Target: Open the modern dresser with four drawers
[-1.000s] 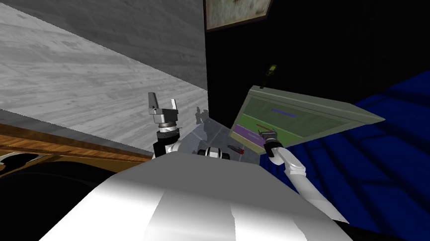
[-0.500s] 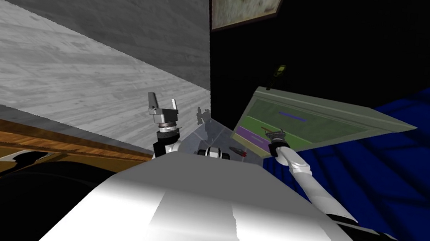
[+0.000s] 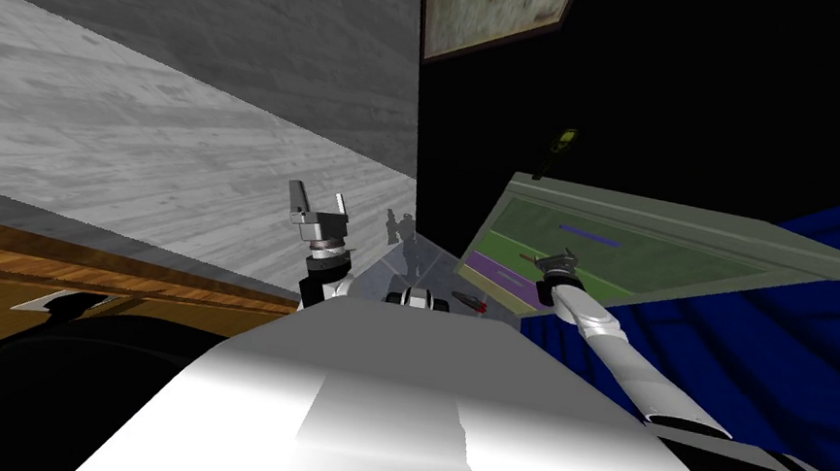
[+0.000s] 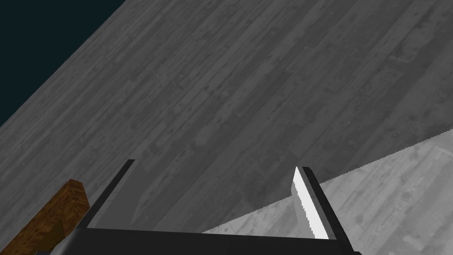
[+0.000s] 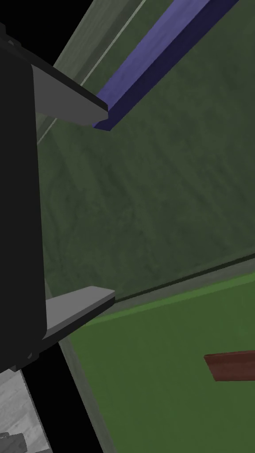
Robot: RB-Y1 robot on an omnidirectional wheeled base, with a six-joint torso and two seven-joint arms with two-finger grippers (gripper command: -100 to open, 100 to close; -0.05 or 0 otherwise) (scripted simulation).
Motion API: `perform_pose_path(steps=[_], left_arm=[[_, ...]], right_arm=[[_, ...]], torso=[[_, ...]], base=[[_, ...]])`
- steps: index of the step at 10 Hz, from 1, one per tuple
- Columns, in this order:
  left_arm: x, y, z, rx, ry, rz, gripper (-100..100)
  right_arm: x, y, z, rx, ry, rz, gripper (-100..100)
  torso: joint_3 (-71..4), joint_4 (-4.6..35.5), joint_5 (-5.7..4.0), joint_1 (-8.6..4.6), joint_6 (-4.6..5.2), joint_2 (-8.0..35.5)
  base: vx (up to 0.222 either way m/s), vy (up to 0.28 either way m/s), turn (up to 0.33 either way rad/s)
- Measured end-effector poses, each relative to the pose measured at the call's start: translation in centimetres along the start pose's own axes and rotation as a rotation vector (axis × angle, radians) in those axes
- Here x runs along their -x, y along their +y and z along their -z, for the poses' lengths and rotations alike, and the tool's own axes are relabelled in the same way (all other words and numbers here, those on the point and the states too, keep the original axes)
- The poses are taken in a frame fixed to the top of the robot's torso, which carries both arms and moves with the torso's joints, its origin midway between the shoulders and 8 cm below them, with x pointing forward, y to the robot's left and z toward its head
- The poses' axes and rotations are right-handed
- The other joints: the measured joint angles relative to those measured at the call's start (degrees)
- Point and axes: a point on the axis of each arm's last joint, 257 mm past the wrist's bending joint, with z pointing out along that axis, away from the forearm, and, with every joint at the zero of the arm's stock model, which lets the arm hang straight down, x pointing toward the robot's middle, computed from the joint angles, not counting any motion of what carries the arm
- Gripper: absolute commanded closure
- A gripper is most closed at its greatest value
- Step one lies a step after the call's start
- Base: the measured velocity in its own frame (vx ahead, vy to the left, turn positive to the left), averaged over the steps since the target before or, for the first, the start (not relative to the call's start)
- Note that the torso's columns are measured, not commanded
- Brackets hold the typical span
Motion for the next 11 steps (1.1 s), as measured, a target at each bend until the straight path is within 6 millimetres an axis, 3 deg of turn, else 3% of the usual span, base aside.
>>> perform_pose_path(steps=[8,9,10,11], left_arm=[[0.0,0.0,0.0,0.000,0.000,0.000,0],[0.0,0.0,0.0,0.000,0.000,0.000,0],[0.0,0.0,0.0,0.000,0.000,0.000,0],[0.0,0.0,0.0,0.000,0.000,0.000,0]], right_arm=[[-3.3,-9.1,-2.0,-0.174,0.069,0.366,-100],[-3.4,-9.3,-2.1,-0.179,0.071,0.374,-100],[-3.4,-9.2,-2.1,-0.178,0.071,0.373,100],[-3.4,-9.3,-2.1,-0.179,0.071,0.373,100]], torso=[[0.0,0.0,0.01,0.00,0.01,0.0],[0.1,0.0,-0.03,-0.11,0.04,0.1],[0.1,0.1,-0.04,-0.15,0.03,0.2],[0.1,0.1,-0.03,-0.12,0.03,0.2]], base=[[0.040,0.039,0.044],[0.007,0.005,0.000],[0.000,0.000,0.000],[-0.069,0.069,-0.033]])
